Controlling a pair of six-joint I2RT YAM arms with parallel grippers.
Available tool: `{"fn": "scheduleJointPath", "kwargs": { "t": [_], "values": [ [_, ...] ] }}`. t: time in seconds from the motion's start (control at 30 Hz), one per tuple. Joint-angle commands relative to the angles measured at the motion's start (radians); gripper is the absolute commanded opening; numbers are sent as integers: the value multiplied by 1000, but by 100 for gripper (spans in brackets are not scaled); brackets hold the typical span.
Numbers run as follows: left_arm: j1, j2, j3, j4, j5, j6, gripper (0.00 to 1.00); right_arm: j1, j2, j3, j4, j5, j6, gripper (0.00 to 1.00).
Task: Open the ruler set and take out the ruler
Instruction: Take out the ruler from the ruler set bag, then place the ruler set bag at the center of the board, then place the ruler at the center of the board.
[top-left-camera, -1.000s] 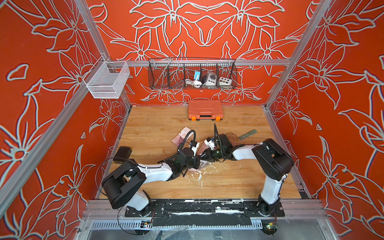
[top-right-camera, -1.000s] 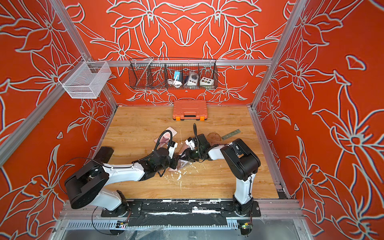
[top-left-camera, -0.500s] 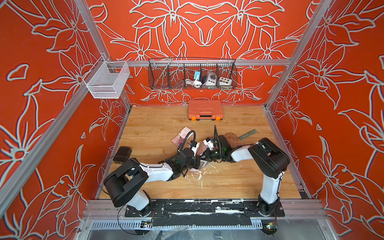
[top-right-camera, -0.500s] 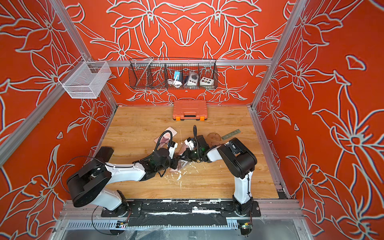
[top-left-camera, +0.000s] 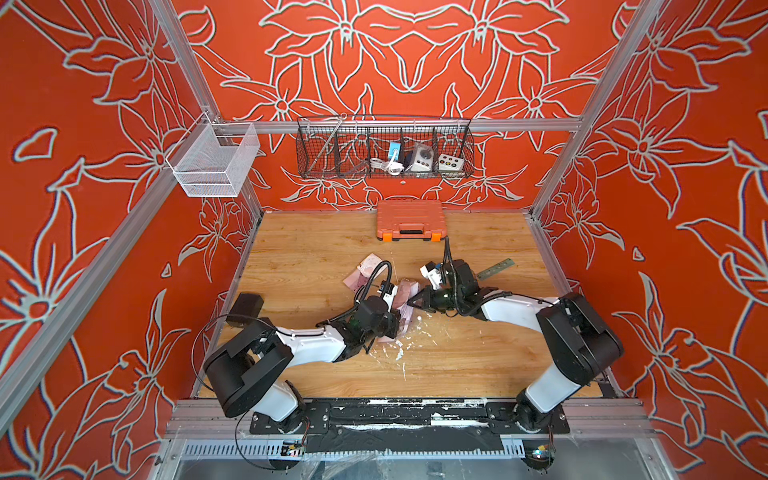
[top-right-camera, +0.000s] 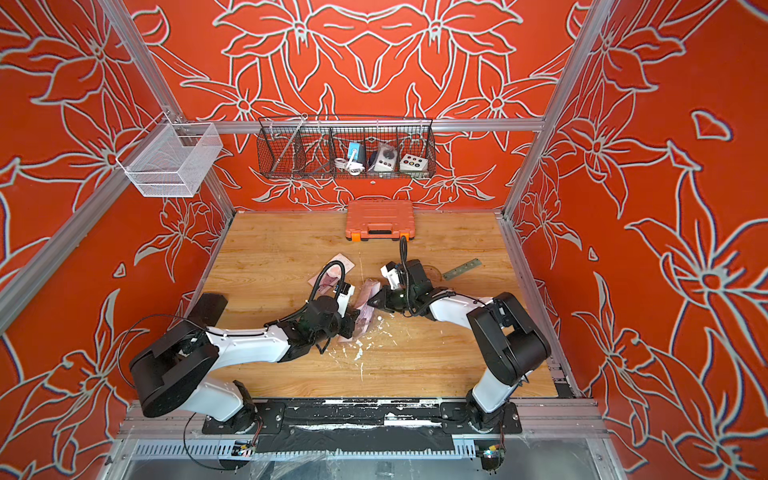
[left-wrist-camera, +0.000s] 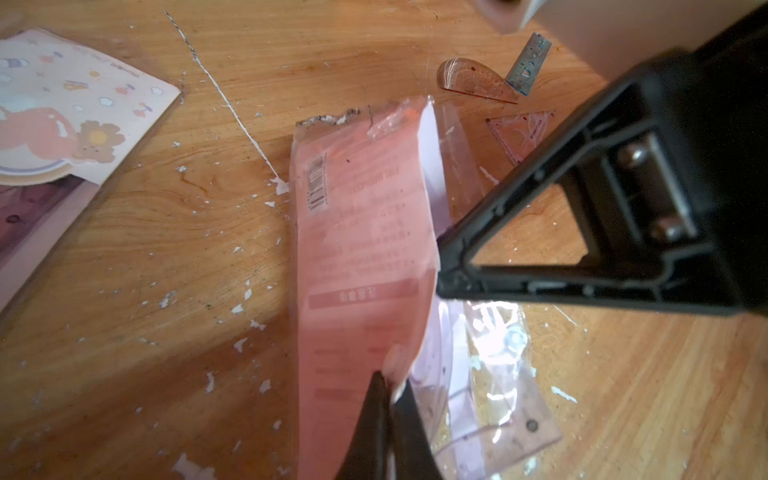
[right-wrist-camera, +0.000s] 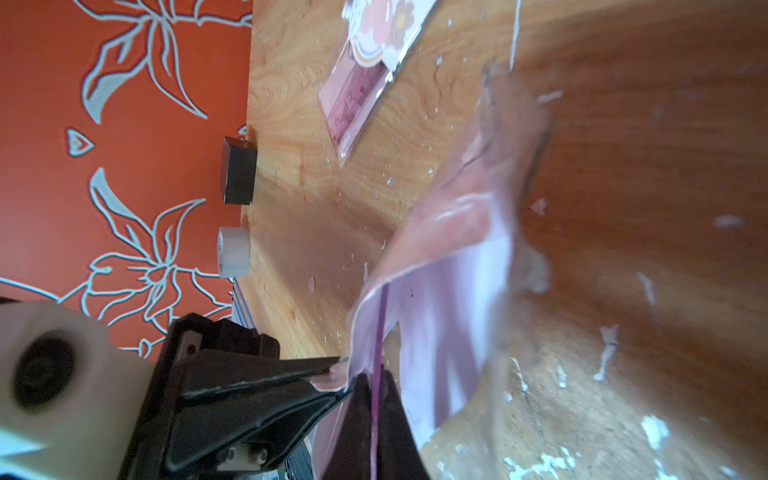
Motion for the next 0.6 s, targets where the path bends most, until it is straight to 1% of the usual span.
{"fn": "scheduleJointPath", "kwargs": {
  "t": [0.0, 0.1, 0.23, 0.33, 0.43, 0.47, 0.53, 0.57],
  "values": [
    [-4, 14, 26, -31, 4, 16, 0, -39, -67, -15, -1, 34, 18, 0],
    [-4, 38, 47, -43, -14, 4, 0, -77, -123, 2, -21, 40, 13, 0],
    [-4, 73, 118, -111, -48, -16, 0, -137, -223, 64, -207, 116, -63, 0],
    [-4, 104, 187, -156, -99, -39, 0, -214, -304, 65, -274, 148, -81, 0],
    [-4, 167, 304, -238, -131, -51, 0, -315, -368, 64, -391, 202, -72, 0],
    [-5, 199, 353, -275, -148, -74, 0, -360, -394, 50, -414, 218, -59, 0],
    [-4, 261, 428, -290, -135, -69, 0, -441, -436, 8, -433, 246, -39, 0],
    [-4, 298, 483, -342, -150, -87, 0, -491, -454, -11, -453, 260, -28, 0]
  ]
}}
